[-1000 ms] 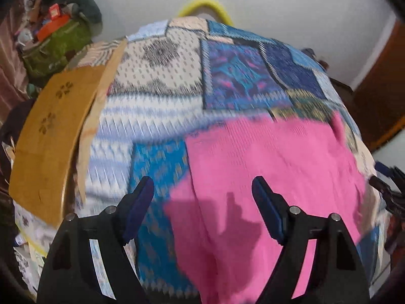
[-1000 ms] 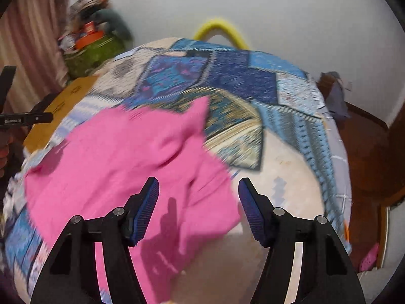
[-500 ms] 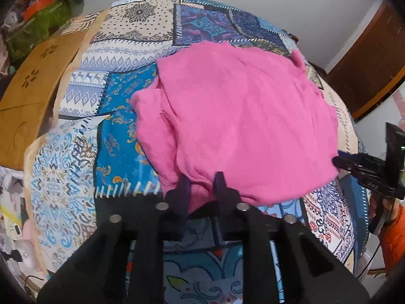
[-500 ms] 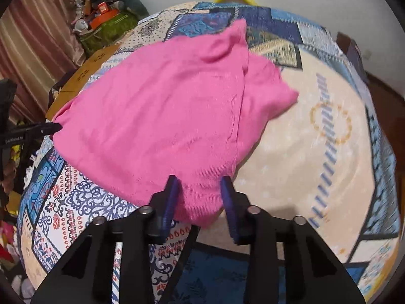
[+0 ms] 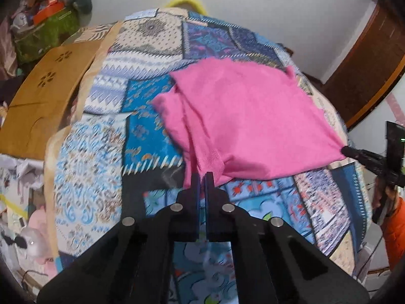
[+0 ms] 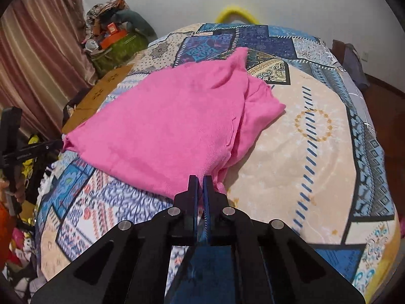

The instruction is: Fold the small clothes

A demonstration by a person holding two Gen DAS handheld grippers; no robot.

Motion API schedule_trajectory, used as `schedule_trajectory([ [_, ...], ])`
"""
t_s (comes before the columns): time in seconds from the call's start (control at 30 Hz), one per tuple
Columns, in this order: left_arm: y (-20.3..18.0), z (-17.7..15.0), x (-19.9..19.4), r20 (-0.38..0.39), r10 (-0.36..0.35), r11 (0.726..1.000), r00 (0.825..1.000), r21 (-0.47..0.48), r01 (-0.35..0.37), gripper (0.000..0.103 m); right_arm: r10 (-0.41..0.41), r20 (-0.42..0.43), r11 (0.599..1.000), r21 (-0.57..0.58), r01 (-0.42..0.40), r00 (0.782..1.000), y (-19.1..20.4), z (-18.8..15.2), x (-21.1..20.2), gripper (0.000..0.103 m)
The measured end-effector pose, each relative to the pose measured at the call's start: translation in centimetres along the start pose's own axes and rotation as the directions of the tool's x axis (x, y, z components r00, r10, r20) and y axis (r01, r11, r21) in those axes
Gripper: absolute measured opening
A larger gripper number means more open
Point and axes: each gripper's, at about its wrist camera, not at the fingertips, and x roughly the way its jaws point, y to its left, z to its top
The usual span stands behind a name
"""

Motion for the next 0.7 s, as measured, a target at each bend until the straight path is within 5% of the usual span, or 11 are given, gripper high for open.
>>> schedule_trajectory([
  [0.33,-0.4,-0.2,-0.2,-0.002,0.104,0.993,0.995,0.06,-0.104,0.003,-0.068,-0.068,0.997,-0.028,0.066,0.995,-0.2,-1.2,0.9,0.004],
  [0.43,-0.1,1.0,0.0,-0.001,0.111,0.992,0.994,0.062,-0.111,0.016,-0.109,-0.083,0.994,-0.039,0.106,0.991,-0.8,-1.0,1.2,0.004],
  [0.5,0.3,1.9,0.4,0.005,0.11,0.993,0.994,0.043,-0.111,0.038,-0.103,-0.076,0.995,-0.011,0.102,0.992,-1.5,-0.5,0.8,0.007],
  [0.57,0.9,2.9,1.2,0.01,0.108,0.994,0.994,0.009,-0.108,0.052,-0.1,-0.05,0.995,0.022,0.101,0.994,-2.2,0.4,0.3,0.017],
  [0.63,1.7,3.8,2.4,-0.006,0.086,0.996,0.996,-0.036,-0.086,0.053,-0.107,-0.023,0.993,0.041,0.108,0.994,-2.6,1.1,0.0,0.04],
  [0.7,2.3,4.6,3.9,-0.028,0.048,0.995,0.998,-0.087,-0.05,0.054,-0.119,0.012,0.992,0.055,0.118,0.993,-2.8,1.9,-0.1,0.05],
])
